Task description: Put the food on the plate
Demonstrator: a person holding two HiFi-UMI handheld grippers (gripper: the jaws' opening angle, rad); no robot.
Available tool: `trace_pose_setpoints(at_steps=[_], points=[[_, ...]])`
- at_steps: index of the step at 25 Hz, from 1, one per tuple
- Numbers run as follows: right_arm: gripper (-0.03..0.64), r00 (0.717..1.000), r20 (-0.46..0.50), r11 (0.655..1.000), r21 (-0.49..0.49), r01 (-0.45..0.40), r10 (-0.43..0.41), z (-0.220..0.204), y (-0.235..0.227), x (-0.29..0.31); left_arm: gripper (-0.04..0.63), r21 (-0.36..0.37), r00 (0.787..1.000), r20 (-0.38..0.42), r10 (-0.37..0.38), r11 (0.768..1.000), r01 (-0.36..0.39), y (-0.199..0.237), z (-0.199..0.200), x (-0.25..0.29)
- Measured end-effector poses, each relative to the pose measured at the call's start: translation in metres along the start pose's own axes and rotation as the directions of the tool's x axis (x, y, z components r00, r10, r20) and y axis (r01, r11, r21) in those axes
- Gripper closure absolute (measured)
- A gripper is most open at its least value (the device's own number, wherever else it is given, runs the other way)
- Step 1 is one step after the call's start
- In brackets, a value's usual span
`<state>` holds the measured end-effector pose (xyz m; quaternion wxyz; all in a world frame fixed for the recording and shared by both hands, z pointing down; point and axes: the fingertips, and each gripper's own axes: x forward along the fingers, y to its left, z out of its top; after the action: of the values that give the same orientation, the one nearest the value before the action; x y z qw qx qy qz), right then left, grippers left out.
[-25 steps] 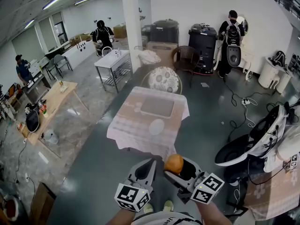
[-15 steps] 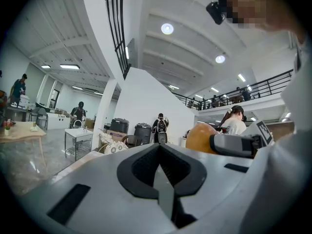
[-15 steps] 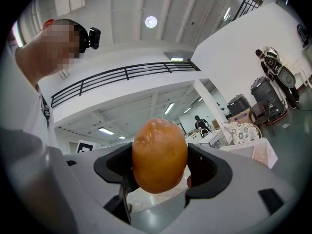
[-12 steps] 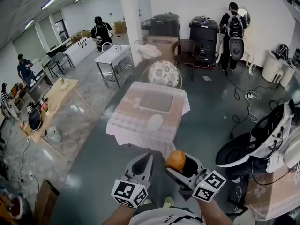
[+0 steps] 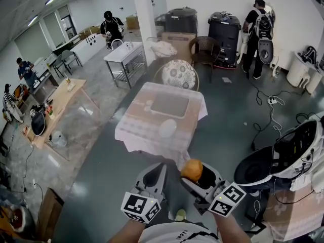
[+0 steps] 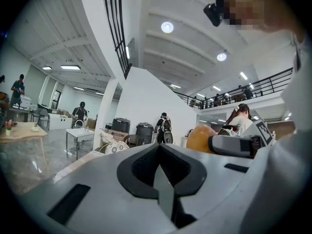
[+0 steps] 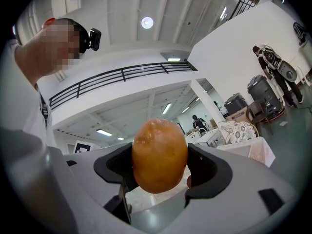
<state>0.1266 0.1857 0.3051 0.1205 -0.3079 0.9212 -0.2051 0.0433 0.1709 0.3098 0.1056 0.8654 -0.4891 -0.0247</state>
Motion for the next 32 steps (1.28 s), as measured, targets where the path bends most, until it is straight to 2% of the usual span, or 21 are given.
trace_pose_setpoints(at_steps=[11,19,25,32], points=[[0.291,0.999,-0.046,1.000,-0.003,0.028,-0.028,-0.002,-0.038,0.063,0.589,-0.010,1.000,-0.014,-0.013,1.000,0.013,0.057,-0.004,0.046],[0.290,0.996,-0.084,0.999,-0.014,0.040,-0.041,-0.005,-0.078,0.146,0.588,-0.008,0.999,-0.030,-0.029,1.000,0.028,0.134,0.000,0.098],[0.290,0.991,-0.100,0.996,-0.026,0.086,-0.088,-0.011,-0.111,0.198,0.589,0.012,0.994,-0.067,-0.084,0.996,0.085,0.182,-0.012,0.136],[0.290,0.982,-0.127,0.990,-0.020,0.136,-0.138,-0.023,-0.153,0.233,0.589,-0.004,0.990,-0.084,-0.116,0.993,0.116,0.223,-0.023,0.173]])
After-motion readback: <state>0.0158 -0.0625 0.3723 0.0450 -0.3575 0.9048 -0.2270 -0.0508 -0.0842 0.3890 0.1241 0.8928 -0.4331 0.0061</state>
